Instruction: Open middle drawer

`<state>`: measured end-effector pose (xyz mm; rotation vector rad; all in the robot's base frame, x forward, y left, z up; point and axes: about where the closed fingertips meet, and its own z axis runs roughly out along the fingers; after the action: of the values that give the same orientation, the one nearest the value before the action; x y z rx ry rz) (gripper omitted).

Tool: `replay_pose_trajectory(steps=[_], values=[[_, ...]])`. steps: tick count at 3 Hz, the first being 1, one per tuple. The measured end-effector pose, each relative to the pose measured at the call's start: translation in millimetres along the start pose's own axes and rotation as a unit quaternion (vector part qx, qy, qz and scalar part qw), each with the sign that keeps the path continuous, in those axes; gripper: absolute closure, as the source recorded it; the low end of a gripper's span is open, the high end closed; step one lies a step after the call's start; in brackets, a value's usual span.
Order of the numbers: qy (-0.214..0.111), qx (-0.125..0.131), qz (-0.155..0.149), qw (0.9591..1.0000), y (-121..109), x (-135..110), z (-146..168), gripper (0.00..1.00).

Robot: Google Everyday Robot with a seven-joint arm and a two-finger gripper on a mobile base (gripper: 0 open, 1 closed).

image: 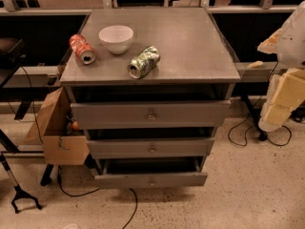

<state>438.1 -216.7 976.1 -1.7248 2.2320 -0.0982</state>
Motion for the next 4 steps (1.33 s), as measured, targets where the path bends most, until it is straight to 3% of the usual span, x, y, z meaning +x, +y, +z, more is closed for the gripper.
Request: replay_pose_trajectory(steps=[1,2,4], values=[[0.000,0.000,0.000,1.0000,0,0,0,0.00],[-0.021,0.005,-0.001,0.9998,1,3,12,0.00],[-0.100,0.009,-0.017,0.9948,10,-23,85,0.00]])
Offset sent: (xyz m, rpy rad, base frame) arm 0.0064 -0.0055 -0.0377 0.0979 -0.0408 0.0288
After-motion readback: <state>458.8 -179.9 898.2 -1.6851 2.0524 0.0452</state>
